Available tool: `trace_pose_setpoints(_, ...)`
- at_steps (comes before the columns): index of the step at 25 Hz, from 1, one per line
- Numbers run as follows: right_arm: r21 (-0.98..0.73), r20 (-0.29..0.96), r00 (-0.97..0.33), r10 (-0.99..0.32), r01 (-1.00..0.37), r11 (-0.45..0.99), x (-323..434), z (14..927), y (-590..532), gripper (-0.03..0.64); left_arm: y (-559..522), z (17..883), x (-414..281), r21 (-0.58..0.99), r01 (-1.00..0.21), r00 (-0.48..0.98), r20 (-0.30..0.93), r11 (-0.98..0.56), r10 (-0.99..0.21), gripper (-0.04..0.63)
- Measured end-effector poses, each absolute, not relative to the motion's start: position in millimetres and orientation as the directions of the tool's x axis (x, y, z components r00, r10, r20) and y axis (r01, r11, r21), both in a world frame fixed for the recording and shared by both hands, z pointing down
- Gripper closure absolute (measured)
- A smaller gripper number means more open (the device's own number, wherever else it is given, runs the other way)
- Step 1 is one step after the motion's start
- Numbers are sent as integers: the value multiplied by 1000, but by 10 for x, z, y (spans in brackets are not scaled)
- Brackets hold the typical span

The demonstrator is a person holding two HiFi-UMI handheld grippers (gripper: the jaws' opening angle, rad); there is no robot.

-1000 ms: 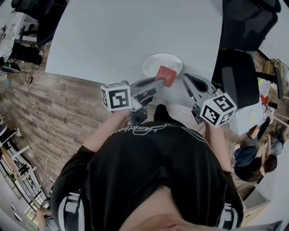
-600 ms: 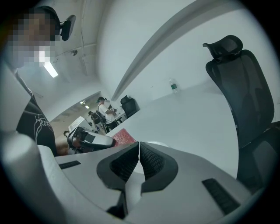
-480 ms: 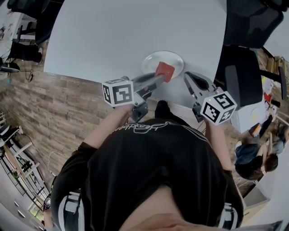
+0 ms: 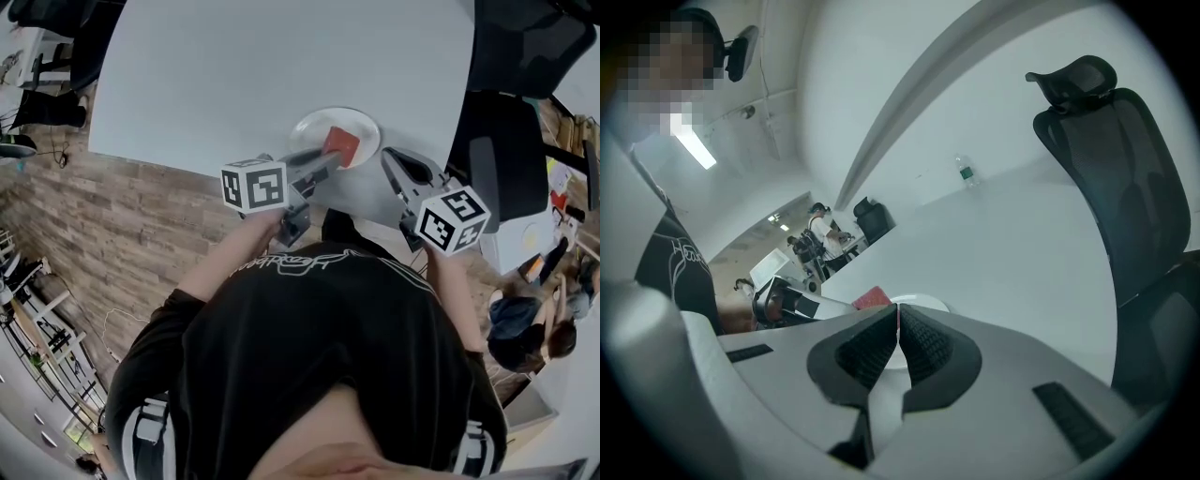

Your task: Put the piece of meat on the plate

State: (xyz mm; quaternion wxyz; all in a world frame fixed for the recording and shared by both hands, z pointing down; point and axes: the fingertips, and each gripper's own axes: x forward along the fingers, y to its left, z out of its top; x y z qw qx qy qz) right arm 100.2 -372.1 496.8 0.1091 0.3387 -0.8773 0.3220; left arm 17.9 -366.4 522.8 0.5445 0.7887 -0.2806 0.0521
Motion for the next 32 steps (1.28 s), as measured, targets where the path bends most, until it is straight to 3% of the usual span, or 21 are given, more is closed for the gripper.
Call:
trace_pose_setpoints(23, -530, 401, -802, -443, -597, 602, 920, 5071, -4022, 607, -3782, 5550, 184, 744, -627, 762, 524, -231, -380, 505)
trace_pose_setpoints(32, -528, 388, -819, -423, -574, 626, 738, 5001, -4046, 607, -3749, 5571, 50, 569, -756, 654, 642, -322, -400, 457)
